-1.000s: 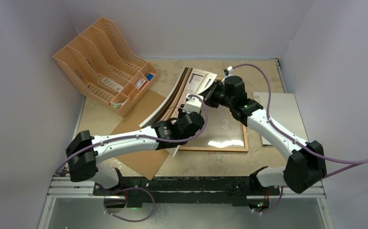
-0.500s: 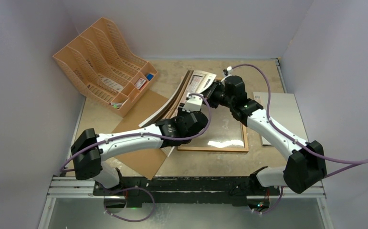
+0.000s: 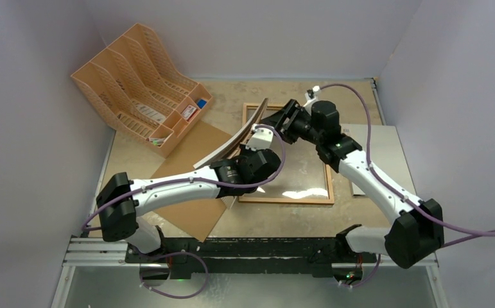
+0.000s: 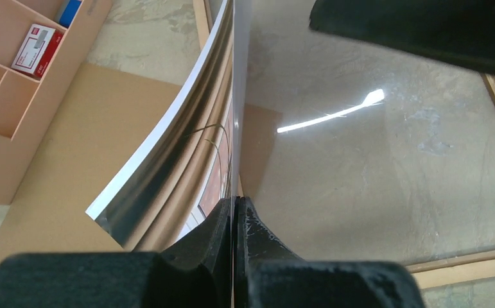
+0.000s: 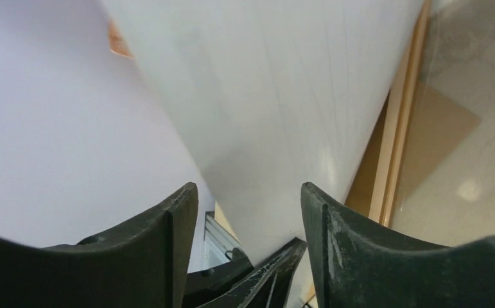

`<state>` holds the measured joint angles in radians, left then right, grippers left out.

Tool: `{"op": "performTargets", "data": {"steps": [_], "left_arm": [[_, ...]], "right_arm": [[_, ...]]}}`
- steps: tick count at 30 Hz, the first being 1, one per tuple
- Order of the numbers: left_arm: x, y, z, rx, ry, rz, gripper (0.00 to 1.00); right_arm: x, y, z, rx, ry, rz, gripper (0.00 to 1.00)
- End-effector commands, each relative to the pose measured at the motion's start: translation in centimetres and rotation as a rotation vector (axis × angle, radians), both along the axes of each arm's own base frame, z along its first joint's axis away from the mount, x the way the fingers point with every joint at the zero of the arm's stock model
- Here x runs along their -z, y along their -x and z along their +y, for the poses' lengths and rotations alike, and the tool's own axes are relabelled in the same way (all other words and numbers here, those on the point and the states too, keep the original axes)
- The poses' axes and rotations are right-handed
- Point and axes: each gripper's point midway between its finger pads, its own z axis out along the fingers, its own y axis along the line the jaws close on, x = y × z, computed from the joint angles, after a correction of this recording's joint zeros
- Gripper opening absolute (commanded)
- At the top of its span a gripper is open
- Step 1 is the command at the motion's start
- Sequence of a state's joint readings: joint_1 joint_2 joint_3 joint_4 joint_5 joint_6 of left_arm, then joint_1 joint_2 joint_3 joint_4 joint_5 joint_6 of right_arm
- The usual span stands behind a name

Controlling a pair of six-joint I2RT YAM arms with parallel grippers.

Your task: Put the photo into the frame

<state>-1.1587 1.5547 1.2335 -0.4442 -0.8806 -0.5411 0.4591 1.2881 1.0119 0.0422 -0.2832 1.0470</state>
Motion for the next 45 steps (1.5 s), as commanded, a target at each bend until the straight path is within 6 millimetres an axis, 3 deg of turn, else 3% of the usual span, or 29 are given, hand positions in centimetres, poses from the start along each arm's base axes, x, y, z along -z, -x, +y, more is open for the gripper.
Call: {"op": "performTargets", "data": {"steps": [1, 7, 9, 12, 18, 22, 27, 32, 37, 41, 45], "left_arm": [[-4.0, -0.6, -0.4, -0.006, 0.129, -0.036, 0.00], [-5.6, -3.6, -1.8, 0.085, 0.335, 0.043, 0.00], [-7.1, -4.5, -1.7, 0.111, 0.350, 0.026, 0.00], [-10.3, -5.3, -2.0, 0.176, 0.346, -0.021, 0.00], [-17.2, -4.7, -2.1, 0.338, 0.313, -0.166, 0.00], [-21.4, -2.6, -2.7, 0.516, 0.304, -0.236, 0.00], [-25.2, 1.2, -1.9, 0.711, 0.307, -0.331, 0.00], [-27.7, 2.0, 1.1, 0.673, 0.284, -0.419, 0.00], [-30.1, 4.2, 2.6, 0.741, 0.278, -0.499, 0.00], [-31.8, 5.9, 3.3, 0.797, 0.291, -0.550, 0.00], [-33.6, 7.0, 3.6, 0.815, 0.375, -0.564, 0.00]], "right_arm": [[-5.3, -0.1, -1.0, 0.003, -0.062, -0.174, 0.67], [-9.8, -0.2, -5.0, 0.127, -0.112, -0.385, 0.82], [-11.4, 0.1, -6.7, 0.190, -0.096, -0.467, 0.88], [-12.2, -0.2, -8.8, 0.274, -0.010, -0.532, 0.93], [-13.2, -0.5, -11.9, 0.377, 0.073, -0.650, 0.96], [-14.7, -0.9, -12.9, 0.387, 0.088, -0.734, 0.97], [-15.5, -2.0, -13.2, 0.344, 0.081, -0.791, 0.98], [-15.5, -2.0, -13.9, 0.286, 0.010, -0.799, 0.98], [-15.3, 0.9, -11.8, 0.107, -0.064, -0.912, 0.99], [-16.4, 4.0, -9.8, -0.082, -0.115, -1.062, 0.99], [-17.1, 5.8, -8.6, -0.223, -0.139, -1.134, 0.99]]}}
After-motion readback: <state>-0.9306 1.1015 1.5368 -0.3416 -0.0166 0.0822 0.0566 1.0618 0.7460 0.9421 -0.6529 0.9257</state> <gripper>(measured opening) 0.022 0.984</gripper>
